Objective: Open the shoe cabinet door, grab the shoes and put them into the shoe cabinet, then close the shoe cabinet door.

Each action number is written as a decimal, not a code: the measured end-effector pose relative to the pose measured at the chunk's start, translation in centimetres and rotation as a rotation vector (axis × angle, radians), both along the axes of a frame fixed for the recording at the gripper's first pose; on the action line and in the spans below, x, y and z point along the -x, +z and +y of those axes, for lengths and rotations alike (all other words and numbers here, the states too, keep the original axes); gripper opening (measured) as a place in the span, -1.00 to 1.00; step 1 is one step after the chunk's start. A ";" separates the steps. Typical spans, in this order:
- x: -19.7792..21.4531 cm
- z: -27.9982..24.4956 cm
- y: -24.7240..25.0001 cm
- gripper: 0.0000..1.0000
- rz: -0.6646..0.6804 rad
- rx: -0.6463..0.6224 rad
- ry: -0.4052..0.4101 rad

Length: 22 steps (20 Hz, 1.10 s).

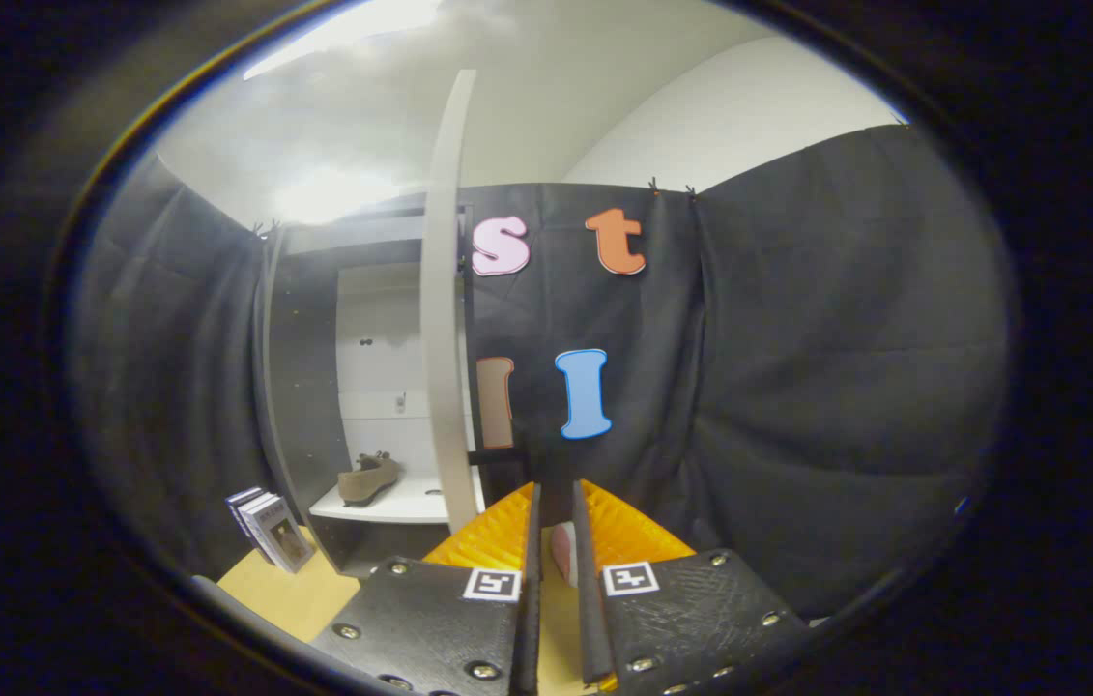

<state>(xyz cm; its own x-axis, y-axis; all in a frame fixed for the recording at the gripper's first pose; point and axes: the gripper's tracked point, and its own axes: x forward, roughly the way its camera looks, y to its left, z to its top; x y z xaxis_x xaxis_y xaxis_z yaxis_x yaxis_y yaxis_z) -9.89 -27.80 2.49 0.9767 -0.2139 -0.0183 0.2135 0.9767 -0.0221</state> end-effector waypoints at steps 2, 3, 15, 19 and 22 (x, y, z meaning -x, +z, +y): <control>0.7 1.5 -0.1 -0.67 0.000 -0.005 0.028; 1.0 2.5 -0.3 -0.67 0.003 -0.009 0.044; 0.6 16.5 -12.5 -0.66 0.276 -0.057 0.327; 0.2 20.2 -21.3 -0.44 0.465 -0.086 0.371; 0.3 22.6 -27.8 -0.40 0.607 -0.099 0.384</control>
